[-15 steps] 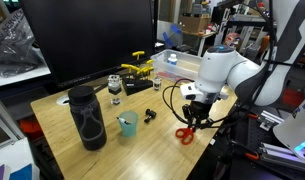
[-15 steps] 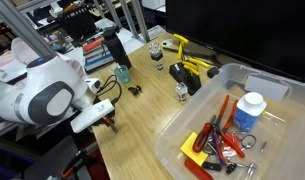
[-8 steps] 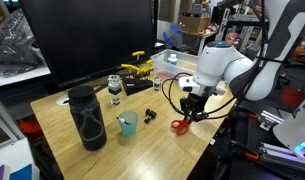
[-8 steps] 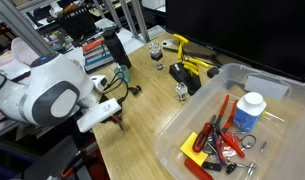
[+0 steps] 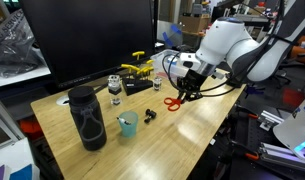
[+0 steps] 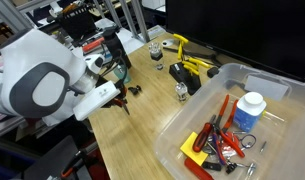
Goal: Remove the scissors from the desk and put it in the clear container on the right
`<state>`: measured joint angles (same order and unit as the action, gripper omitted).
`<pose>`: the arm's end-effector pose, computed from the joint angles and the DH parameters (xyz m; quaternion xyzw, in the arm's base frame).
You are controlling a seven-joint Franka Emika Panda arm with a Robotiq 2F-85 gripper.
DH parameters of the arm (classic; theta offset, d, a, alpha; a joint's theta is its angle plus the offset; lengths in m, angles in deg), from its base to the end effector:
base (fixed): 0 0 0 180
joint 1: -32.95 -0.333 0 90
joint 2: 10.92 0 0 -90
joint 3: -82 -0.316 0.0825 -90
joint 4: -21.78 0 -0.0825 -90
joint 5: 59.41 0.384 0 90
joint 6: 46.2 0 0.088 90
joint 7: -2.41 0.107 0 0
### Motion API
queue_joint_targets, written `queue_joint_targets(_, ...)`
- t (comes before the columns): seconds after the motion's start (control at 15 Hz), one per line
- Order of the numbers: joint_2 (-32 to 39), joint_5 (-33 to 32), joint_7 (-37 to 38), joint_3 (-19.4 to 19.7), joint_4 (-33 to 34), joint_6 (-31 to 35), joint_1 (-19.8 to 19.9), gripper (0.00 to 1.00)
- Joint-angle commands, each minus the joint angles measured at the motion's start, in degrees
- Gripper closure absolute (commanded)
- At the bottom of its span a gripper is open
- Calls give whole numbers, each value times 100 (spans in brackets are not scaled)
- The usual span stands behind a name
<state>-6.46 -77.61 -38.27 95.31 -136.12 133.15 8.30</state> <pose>0.4002 0.1062 0.2231 0.8081 0.5698 0.1321 0.0697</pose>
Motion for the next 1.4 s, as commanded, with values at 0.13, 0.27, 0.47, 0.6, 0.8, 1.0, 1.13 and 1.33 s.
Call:
queue_joint_targets(0.13,-646,-1943,1241,926,223,-173,90,94)
queue_joint_targets(0.27,-920,-2895,1978,972,420,-396,345,94)
queue_joint_targets(0.47,-1499,-4347,3350,690,544,-890,734,94)
queue_joint_targets(0.6,-1862,-5092,4290,459,455,-1324,844,94)
queue_joint_targets(0.8,-2129,-5700,5559,244,232,-1915,859,94)
queue_joint_targets(1.0,-2167,-5910,6508,243,-17,-2405,864,94)
queue_joint_targets(1.13,-2138,-5956,6865,278,-123,-2599,844,94)
queue_joint_targets(1.33,-1978,-5843,6866,322,-134,-2553,735,94)
